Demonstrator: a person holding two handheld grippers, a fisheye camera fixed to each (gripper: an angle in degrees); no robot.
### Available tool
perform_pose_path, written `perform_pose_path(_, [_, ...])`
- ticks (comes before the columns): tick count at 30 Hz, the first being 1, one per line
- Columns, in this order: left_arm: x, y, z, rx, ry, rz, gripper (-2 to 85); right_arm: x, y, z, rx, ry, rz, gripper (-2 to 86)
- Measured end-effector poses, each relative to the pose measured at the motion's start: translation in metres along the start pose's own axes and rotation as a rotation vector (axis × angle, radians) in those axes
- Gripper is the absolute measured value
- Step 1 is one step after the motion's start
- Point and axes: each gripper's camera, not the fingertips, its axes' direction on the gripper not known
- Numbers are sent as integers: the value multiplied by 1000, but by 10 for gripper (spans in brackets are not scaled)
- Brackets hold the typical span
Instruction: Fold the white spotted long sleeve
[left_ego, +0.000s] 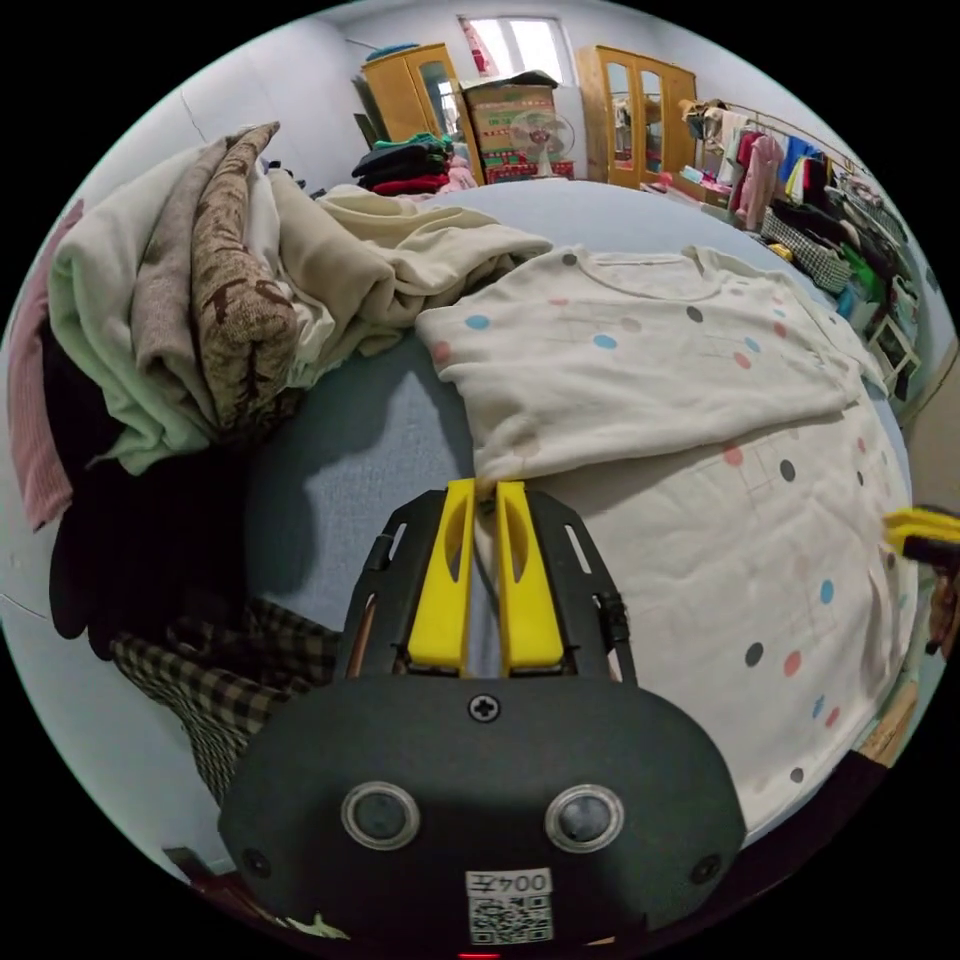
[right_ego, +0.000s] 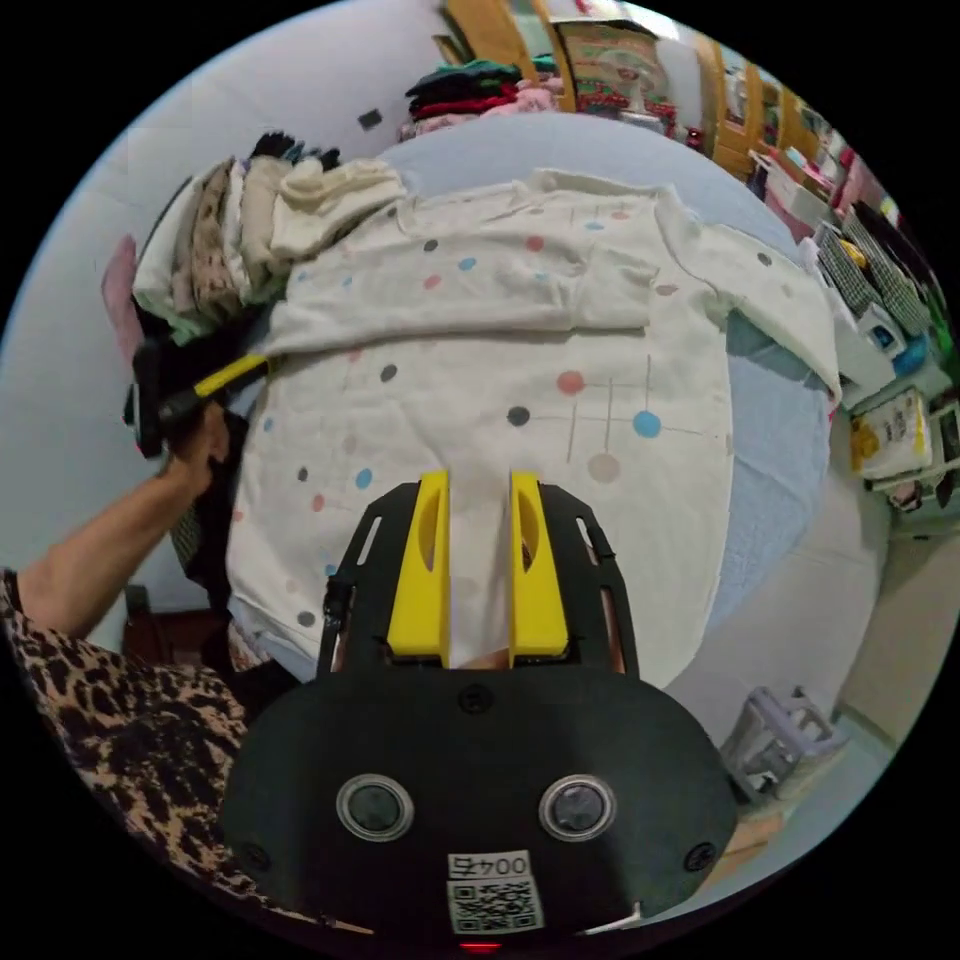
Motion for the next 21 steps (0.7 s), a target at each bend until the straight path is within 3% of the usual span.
perform_pose_path(2, [2,6,2,20,-19,15,31,20,-14,-5,47,-63,100,99])
perform_pose_path(6, [-3,19,9,59,-3,-26,32,81,-40,4,120,-412,410,105])
perform_pose_path(12, [-18,27,18,58,63,-66,35,112,-60,27,121,-463,608,114])
perform_pose_path(21, [-26,35,27,56,67,-69,34,99,-90,33,161,-429,566,45])
